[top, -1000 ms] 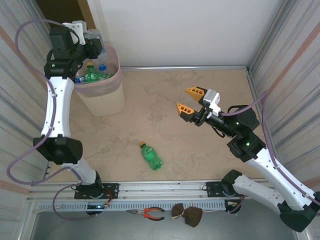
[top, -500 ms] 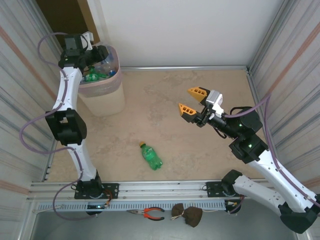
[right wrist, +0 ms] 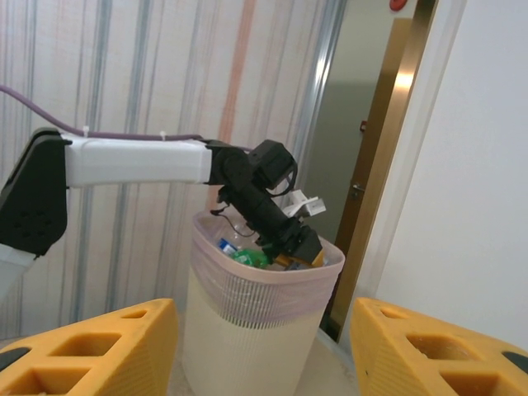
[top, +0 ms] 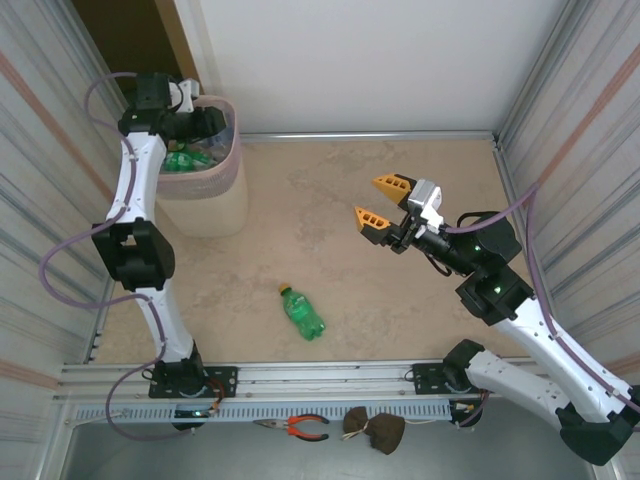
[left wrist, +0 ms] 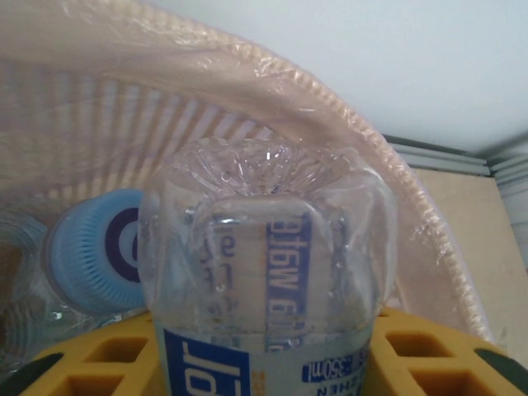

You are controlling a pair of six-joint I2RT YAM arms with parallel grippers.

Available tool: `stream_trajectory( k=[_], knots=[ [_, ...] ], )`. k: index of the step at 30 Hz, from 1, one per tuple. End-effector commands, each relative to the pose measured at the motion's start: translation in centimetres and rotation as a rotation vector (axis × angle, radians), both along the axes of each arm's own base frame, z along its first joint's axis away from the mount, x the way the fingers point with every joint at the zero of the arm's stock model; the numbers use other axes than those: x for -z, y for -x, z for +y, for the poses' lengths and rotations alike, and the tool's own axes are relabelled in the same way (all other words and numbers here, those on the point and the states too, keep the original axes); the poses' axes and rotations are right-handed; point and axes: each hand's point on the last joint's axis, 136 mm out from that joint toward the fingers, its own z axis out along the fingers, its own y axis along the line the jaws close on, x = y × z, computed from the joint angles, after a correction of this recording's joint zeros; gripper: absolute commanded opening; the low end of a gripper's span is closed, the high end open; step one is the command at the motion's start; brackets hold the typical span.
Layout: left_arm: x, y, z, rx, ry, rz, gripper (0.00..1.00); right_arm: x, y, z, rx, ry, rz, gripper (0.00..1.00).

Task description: Put the plastic bottles in the bin

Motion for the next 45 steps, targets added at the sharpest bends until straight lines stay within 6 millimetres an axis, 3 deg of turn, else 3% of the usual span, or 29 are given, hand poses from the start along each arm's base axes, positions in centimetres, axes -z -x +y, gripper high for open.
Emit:
stream_trajectory(
  k=[1,3,6,12,16,19,24,30,38,39,40,45],
  knots=[
    [2.5,0.7,0.1,0.018,-0.016,0.101,0.5,-1.0,0.8,-0.1,-0.02,-0.019,-0.016,0.57],
    [2.9,0.4,0.4,0.011,-0.023,0.108,0.55,-1.1,0.8,-0.2,-0.019,-0.022,-0.018,0.57],
    [1.7,0.1,0.5,0.003,-0.03,0.083,0.64,-1.3,1.0,-0.5,-0.016,-0.026,-0.021,0.57],
    [-4.4,1.0,1.0,-0.031,-0.059,-0.071,0.77,-1.4,1.3,-0.8,-0.011,-0.031,-0.024,0.57],
    [-7.7,1.8,1.0,-0.041,-0.058,-0.148,0.79,-1.4,1.3,-0.8,-0.013,-0.032,-0.022,0.57],
    [-9.3,2.1,0.6,-0.025,-0.035,-0.187,0.77,-1.3,1.3,-0.7,-0.015,-0.033,-0.019,0.57],
    [-10.0,1.6,-1.2,0.038,0.019,-0.217,0.53,-1.3,1.3,-0.7,-0.017,-0.036,-0.02,0.57],
    [-8.1,0.1,-2.6,0.092,0.059,-0.189,0.36,-1.4,1.4,-0.9,-0.011,-0.038,-0.022,0.56],
    [-0.9,-1.3,-1.8,0.069,0.051,-0.024,0.3,-1.1,1.4,-1.0,-0.006,-0.038,-0.016,0.56],
    [1.1,-1.7,-1.7,0.064,0.051,0.017,0.3,-1.0,1.3,-1.0,-0.004,-0.037,-0.014,0.56],
    [1.9,-1.7,-1.5,0.059,0.046,0.031,0.29,-1.1,1.4,-1.1,-0.003,-0.039,-0.016,0.57],
    [3.6,-1.9,-0.9,0.038,0.044,0.056,0.29,-1.1,1.5,-1.0,-0.006,-0.039,-0.016,0.57]
  ],
)
